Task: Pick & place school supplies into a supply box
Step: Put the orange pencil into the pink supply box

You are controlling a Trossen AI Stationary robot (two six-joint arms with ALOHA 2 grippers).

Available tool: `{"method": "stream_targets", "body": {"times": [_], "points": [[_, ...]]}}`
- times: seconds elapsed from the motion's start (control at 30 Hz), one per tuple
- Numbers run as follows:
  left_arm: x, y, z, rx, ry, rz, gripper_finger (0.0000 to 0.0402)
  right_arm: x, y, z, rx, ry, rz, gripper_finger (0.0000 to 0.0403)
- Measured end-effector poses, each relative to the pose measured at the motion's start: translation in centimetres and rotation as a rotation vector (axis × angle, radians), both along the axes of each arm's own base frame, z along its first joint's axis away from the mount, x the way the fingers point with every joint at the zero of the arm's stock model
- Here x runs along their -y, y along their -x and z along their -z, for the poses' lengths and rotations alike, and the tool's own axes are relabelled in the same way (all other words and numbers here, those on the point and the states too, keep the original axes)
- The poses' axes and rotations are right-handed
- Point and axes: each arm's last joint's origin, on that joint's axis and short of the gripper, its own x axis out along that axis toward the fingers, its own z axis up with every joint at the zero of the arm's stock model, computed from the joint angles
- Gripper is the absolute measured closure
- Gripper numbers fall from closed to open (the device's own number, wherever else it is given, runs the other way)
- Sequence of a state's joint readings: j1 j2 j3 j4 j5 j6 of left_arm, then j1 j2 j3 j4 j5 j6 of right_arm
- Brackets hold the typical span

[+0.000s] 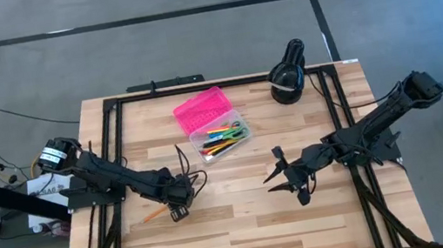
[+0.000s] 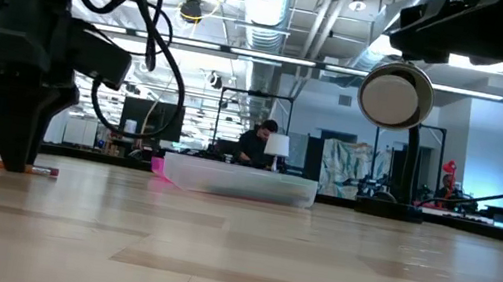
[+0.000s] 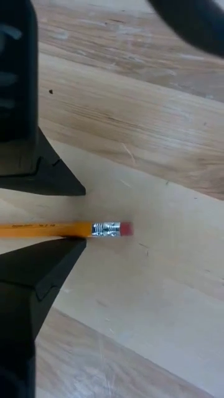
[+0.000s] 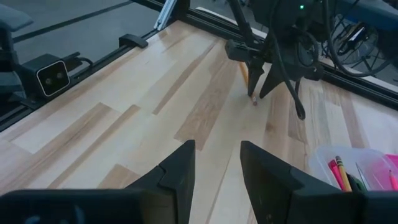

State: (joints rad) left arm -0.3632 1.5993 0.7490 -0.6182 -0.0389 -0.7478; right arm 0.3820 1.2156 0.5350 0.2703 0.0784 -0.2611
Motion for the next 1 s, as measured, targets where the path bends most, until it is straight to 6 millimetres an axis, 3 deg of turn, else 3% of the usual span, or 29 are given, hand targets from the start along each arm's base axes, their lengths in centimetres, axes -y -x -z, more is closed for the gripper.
{"method": "stream_targets", "body": {"times": [0.3,1.0], "points": [[1.11,0.45,0.08,0.028,-0.055,-0.010,0.0290,0.00,0.00,0.00,0.000,-0.001,0.000,0.0281],[0.47,-0.13,0.08,0.052,-0.037,0.003,0.0289,0.00,0.00,0.01,-0.003,-0.008,0.004,0.0281]]}}
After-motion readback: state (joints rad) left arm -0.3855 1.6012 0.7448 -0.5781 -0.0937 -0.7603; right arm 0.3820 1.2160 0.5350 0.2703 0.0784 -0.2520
